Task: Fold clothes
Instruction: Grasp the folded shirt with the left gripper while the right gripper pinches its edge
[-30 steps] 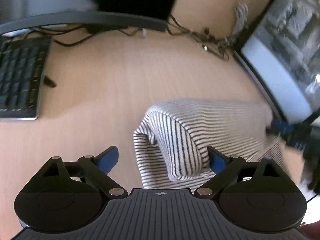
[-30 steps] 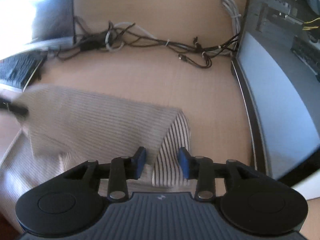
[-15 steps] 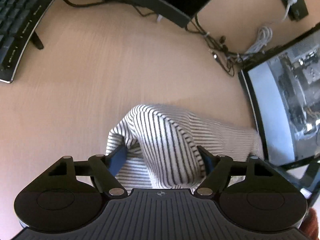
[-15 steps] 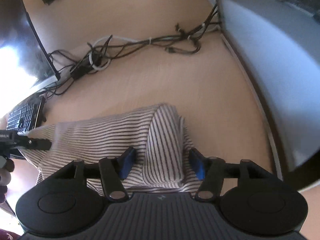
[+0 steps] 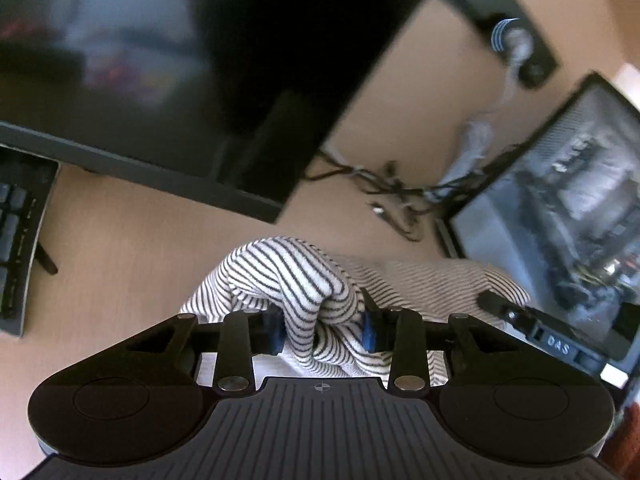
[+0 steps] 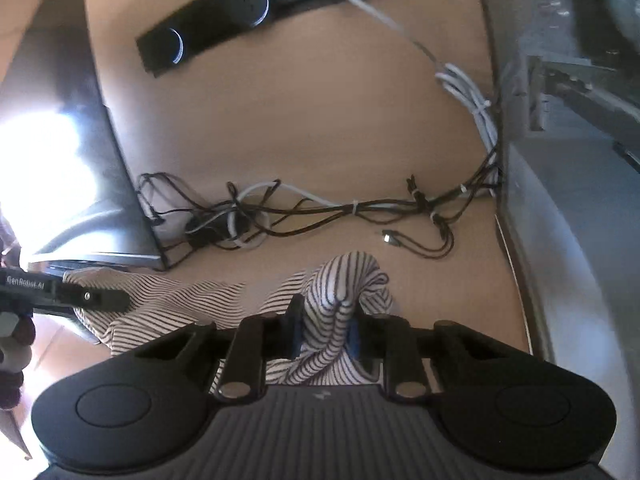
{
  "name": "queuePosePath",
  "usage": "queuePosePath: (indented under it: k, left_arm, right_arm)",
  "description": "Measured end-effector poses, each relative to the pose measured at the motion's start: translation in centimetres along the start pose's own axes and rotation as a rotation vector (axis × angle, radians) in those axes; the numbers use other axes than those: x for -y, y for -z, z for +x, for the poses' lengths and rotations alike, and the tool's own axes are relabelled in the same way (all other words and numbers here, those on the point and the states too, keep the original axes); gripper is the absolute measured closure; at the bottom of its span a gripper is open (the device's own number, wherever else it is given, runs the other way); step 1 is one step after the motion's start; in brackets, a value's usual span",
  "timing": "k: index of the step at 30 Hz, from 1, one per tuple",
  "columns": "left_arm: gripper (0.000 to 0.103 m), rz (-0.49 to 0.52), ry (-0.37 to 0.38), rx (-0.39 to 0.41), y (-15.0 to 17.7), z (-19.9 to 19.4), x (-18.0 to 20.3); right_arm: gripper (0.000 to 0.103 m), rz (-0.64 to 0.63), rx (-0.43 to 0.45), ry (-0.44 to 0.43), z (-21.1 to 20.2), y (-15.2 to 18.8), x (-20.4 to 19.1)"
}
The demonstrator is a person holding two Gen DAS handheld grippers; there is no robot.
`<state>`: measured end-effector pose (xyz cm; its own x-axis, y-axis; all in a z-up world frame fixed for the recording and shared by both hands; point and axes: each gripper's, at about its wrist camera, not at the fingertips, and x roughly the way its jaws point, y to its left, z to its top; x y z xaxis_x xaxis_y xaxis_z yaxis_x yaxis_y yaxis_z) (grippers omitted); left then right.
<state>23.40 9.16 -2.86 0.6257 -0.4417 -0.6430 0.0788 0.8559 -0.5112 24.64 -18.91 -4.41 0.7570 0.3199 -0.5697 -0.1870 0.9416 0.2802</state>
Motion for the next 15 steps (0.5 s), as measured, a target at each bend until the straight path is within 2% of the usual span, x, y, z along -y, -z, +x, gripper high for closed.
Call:
queuePosePath:
  k: [5, 8, 11, 13, 15]
  left_arm:
    - [0.065, -0.040, 0.038, -0.095, 5.7, 0.3, -1.5]
    - [0.065, -0.079, 0.009, -0.180, 8.6, 1.2, -3.2]
    - [0.061, -0.083, -0.039, -0.216, 10.3, 1.3, -3.7]
    - [0.059, -0.088, -0.048, -0.205, 10.3, 0.2, -3.7]
    - [0.058, -0.029, -0.082, -0.163, 9.9, -1.3, -2.2]
  right_arm:
    - [0.083, 0.042, -0.083, 0.011, -2.9, 4.0, 1.1]
    - [0.083, 0.060, -0.146, 0.039, -3.3, 6.8, 1.3]
    - [0.080, 0.058, -0.205, 0.091, -2.7, 8.8, 1.6]
    - [0.078, 0.069, -0.215, 0.109, -2.6, 9.2, 1.8]
    - [0.069, 0.041, -0.196, 0.136, -3.2, 8.3, 1.2]
